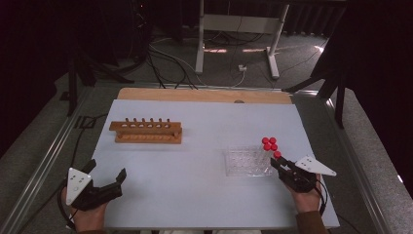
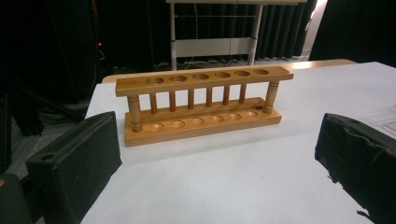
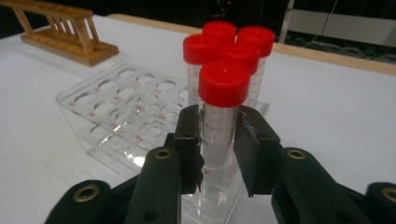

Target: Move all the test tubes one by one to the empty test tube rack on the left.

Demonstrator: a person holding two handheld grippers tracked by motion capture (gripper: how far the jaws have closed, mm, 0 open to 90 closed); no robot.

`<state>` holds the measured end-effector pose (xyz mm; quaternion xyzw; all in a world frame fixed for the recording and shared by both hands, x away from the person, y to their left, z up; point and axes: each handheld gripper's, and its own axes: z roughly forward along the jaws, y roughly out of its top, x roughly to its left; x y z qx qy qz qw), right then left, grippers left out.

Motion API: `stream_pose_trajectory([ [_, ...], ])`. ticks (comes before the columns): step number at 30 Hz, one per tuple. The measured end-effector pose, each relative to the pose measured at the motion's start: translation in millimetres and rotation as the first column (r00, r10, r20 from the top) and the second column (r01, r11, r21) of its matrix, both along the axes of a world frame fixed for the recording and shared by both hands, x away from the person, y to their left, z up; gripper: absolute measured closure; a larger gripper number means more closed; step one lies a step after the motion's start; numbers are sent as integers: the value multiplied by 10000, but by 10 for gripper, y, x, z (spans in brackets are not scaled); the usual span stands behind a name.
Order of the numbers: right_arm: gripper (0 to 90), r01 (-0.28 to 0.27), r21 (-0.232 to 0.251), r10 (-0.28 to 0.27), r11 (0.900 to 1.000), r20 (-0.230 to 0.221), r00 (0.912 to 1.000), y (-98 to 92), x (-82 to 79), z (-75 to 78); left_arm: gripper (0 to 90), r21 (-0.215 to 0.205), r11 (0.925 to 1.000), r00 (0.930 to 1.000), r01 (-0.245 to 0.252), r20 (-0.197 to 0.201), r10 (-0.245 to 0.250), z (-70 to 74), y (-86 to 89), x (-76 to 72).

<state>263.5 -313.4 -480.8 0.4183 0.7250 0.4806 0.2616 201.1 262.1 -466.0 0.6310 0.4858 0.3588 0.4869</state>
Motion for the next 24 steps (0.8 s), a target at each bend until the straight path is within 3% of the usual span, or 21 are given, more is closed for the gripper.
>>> stream_pose_trajectory([
  [10,748,49,-231,-51,9997,-79,10000,41,27,-29,10,-3,10000,10000,-16,5,16,-3,7,2],
  [24,750,111,35,-113,9999,510,9986,25,-37,132,10,11,10000,10000,-28,-55,28,-7,6,5],
])
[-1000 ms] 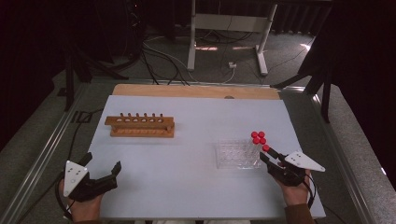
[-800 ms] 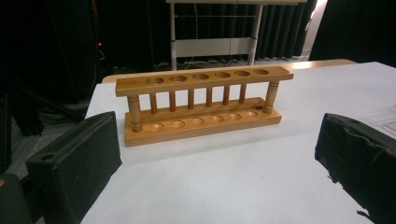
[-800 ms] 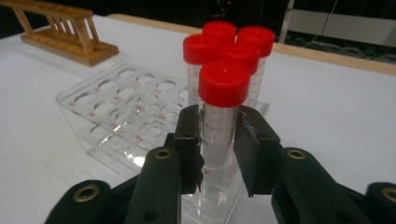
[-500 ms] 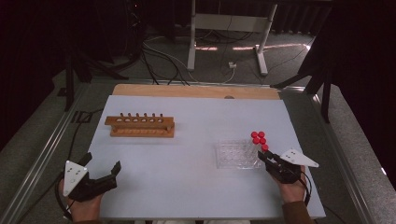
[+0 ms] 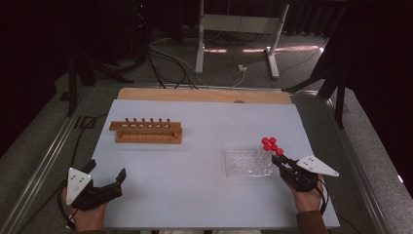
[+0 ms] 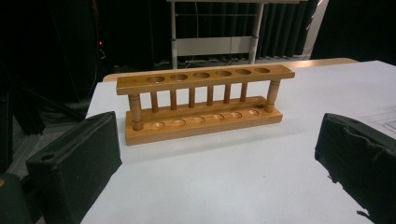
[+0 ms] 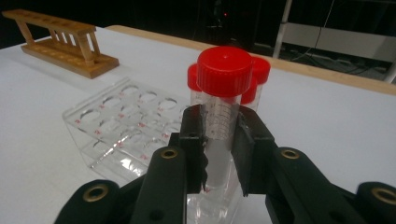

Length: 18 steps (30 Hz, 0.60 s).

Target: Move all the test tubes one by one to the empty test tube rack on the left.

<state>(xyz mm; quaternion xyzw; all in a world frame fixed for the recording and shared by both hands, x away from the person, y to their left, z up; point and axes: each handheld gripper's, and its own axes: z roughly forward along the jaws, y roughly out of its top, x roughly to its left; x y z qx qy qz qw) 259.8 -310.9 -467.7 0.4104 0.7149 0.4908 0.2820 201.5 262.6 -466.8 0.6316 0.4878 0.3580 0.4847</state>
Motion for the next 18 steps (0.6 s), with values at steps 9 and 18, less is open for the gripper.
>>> stream_pose_trajectory([
  [9,751,-39,-49,41,10000,457,9989,12,-42,128,10,11,10000,10000,-13,-29,13,-3,3,2],
  [18,751,-208,14,206,9998,847,9962,45,-80,261,10,-21,9999,9998,145,-129,-146,41,-42,7],
])
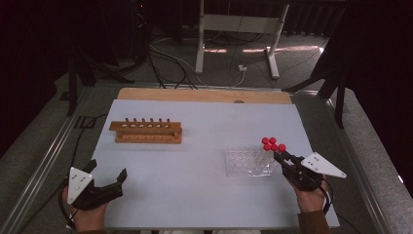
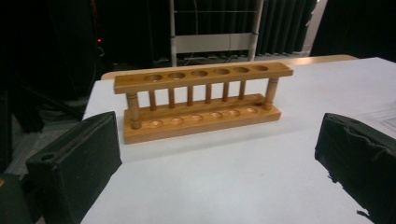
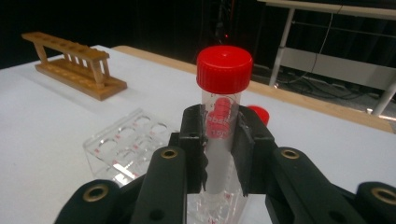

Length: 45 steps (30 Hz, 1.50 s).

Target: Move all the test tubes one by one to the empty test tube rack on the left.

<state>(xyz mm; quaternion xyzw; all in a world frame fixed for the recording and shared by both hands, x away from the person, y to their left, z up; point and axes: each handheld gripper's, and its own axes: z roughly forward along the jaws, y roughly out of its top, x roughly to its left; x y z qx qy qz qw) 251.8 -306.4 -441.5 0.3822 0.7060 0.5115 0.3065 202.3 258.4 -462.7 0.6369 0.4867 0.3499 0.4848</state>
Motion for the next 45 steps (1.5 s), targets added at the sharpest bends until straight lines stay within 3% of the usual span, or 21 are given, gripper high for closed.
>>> stream_pose_trajectory([
  [7,751,-357,179,356,9992,61,9993,86,-3,85,10,-177,9966,9966,799,-174,-802,150,-164,68],
  [11,751,-667,221,666,9975,51,9978,174,8,128,10,-129,9895,9888,1437,-384,-1441,279,-248,155],
  [17,751,-1172,298,1173,9927,12,9931,324,37,169,10,-32,9794,9790,2020,-261,-2020,452,-361,289],
  [20,751,-1606,567,1613,9854,-75,9869,404,66,187,10,103,9715,9713,2368,-252,-2365,519,-450,370],
  [23,751,-1952,491,1960,9795,-119,9805,501,82,204,10,69,9672,9670,2539,-253,-2536,555,-506,425],
  [27,751,-2365,558,2379,9700,-213,9710,624,101,216,10,-133,9579,9575,2869,-287,-2871,605,-650,519],
  [33,751,-2903,703,2932,9543,-350,9554,831,124,226,14,-478,9359,9366,3490,-156,-3500,659,-849,558],
  [34,751,-3000,682,3028,9515,-356,9524,867,125,227,14,-478,9359,9366,3490,-156,-3500,659,-849,558],
  [37,750,-3241,732,3278,9432,-460,9436,964,132,211,14,-448,9226,9231,3832,-168,-3842,683,-996,562],
  [42,750,-3379,701,3429,9386,-815,9358,1054,157,131,13,-487,9075,9083,4171,-113,-4181,682,-1130,593],
  [45,750,-3429,746,3490,9364,-980,9320,1079,163,102,13,-507,8953,8958,4425,-208,-4439,664,-1215,614],
])
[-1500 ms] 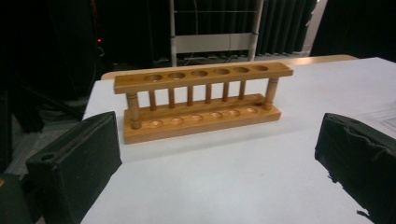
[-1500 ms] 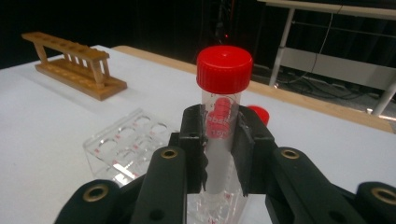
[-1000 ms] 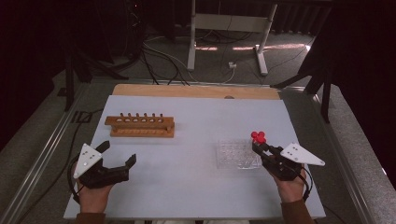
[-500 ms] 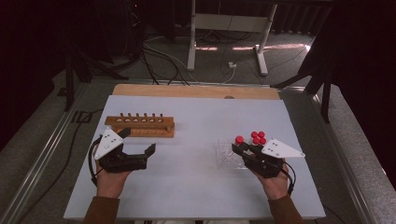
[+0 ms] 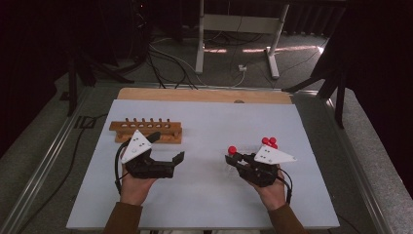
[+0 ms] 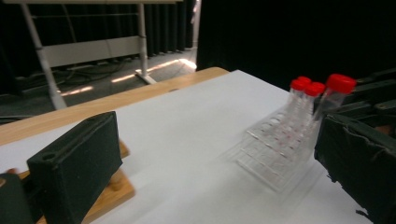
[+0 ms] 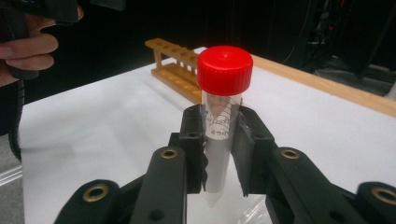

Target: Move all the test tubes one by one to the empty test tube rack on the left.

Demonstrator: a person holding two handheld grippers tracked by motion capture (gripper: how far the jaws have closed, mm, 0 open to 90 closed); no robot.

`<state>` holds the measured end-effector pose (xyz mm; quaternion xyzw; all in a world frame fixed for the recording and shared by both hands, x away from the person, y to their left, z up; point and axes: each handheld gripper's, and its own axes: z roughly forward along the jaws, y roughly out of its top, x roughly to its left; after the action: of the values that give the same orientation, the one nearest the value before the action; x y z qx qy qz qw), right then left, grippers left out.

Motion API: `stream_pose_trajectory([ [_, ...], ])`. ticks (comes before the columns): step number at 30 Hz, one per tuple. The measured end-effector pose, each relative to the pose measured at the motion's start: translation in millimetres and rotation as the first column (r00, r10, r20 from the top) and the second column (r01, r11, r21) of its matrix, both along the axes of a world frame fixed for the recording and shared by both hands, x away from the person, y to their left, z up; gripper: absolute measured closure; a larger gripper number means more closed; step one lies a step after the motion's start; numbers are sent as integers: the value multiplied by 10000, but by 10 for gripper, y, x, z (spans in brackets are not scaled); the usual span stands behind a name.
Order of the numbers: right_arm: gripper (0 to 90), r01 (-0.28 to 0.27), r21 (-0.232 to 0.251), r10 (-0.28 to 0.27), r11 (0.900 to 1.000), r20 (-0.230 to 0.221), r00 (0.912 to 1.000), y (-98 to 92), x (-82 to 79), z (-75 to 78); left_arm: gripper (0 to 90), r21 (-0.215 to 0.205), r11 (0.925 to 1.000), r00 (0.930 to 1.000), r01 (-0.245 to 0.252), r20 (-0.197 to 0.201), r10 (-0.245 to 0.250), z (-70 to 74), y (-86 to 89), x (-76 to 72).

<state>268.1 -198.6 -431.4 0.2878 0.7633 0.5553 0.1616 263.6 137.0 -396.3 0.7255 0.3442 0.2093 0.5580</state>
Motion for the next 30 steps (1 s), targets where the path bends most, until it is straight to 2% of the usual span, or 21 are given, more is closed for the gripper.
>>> stream_pose_trajectory([
  [6,748,-147,-85,145,9999,-246,9996,101,-18,-46,17,-116,9964,9964,840,-88,-841,-33,-245,34],
  [10,748,-250,-279,238,9993,-423,9988,194,-38,-94,33,-232,9900,9901,1395,-143,-1398,-53,-408,46],
  [12,747,-306,-336,290,9990,-481,9984,221,-42,-107,33,-178,9874,9875,1573,-72,-1575,-60,-490,37],
  [15,747,-302,-350,284,9989,-500,9983,242,-52,-109,34,-17,9829,9827,1842,-182,-1842,-80,-628,31],
  [17,747,-332,-351,314,9988,-500,9983,254,-60,-107,57,245,9803,9804,1962,-240,-1956,-100,-717,27],
  [19,747,-364,-361,347,9987,-477,9983,271,-69,-106,118,334,9761,9765,2149,-255,-2141,-125,-790,22],
  [20,747,-393,-386,374,9985,-478,9982,278,-73,-105,183,376,9737,9742,2246,-302,-2236,-136,-821,23],
  [22,747,-444,-420,425,9981,-453,9981,293,-79,-105,268,328,9653,9653,2592,-417,-2578,-164,-876,33],
  [25,747,-492,-453,472,9978,-440,9979,306,-84,-108,407,270,9580,9574,2856,-520,-2839,-196,-930,43],
  [28,747,-523,-463,502,9976,-443,9978,305,-85,-113,542,185,9544,9528,2980,-671,-2962,-215,-951,53],
  [30,746,-517,-493,495,9974,-445,9978,302,-82,-117,659,175,9548,9526,2967,-753,-2946,-219,-947,63],
])
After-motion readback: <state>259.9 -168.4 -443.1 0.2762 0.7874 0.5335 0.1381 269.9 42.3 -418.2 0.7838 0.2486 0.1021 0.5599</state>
